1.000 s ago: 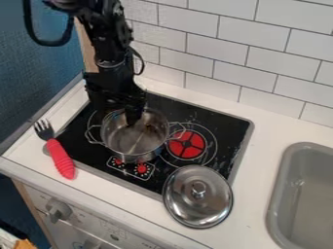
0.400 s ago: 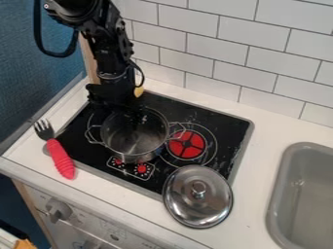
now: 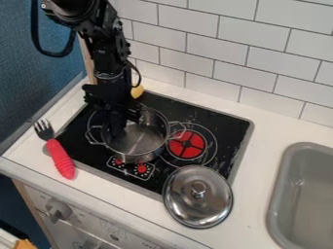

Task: Put the silver pot on the top left side

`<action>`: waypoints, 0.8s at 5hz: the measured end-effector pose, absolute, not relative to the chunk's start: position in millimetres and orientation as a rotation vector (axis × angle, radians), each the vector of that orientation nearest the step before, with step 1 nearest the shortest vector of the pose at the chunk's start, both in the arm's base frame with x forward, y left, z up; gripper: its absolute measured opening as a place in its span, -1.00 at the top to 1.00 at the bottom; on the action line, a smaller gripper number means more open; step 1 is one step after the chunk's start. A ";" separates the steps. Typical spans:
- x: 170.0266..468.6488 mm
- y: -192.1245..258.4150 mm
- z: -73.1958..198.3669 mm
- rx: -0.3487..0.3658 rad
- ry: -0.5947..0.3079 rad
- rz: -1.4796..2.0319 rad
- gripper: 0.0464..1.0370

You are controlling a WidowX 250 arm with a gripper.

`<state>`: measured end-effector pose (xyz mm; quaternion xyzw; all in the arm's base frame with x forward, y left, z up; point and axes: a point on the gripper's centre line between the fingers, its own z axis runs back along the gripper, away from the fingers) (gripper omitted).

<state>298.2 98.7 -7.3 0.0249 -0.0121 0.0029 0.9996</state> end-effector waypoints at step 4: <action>314.7 63.6 58.4 -0.050 -0.105 0.098 0.95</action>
